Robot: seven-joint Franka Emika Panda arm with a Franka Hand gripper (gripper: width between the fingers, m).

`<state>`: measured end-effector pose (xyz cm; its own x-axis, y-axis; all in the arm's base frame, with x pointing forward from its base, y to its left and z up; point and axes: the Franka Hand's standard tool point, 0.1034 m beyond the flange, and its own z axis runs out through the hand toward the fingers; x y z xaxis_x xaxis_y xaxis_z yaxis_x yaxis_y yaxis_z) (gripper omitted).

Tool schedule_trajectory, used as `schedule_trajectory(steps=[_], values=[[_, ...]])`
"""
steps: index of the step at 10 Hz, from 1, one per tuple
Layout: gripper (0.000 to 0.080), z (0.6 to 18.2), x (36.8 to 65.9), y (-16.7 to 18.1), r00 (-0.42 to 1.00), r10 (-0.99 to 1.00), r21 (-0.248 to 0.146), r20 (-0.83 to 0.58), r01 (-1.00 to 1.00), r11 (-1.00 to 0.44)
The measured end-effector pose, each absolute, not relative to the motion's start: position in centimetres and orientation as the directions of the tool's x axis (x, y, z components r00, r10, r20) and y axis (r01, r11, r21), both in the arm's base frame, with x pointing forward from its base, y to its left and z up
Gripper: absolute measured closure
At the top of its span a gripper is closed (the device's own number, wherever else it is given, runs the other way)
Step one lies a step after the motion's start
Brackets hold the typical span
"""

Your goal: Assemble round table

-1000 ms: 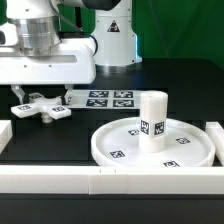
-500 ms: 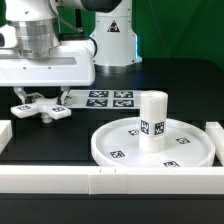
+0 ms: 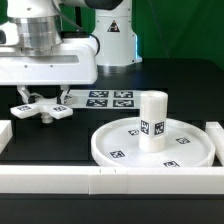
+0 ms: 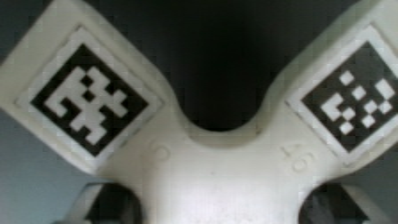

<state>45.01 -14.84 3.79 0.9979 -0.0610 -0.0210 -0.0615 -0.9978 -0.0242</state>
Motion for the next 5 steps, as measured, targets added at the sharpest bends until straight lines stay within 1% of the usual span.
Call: schedule_trajectory(steps=[2, 4, 5], values=[[0.0362, 6.6, 46.6, -11.2, 0.993, -0.113, -0.062, -0.036, -0.115, -0.991], [0.0361, 8.8, 48.4, -8.2, 0.986, -0.158, -0.087, -0.046, -0.162, -0.983], [0.0361, 10.4, 50.0, -6.1, 0.977, -0.208, -0.101, -0.054, -0.212, -0.972]])
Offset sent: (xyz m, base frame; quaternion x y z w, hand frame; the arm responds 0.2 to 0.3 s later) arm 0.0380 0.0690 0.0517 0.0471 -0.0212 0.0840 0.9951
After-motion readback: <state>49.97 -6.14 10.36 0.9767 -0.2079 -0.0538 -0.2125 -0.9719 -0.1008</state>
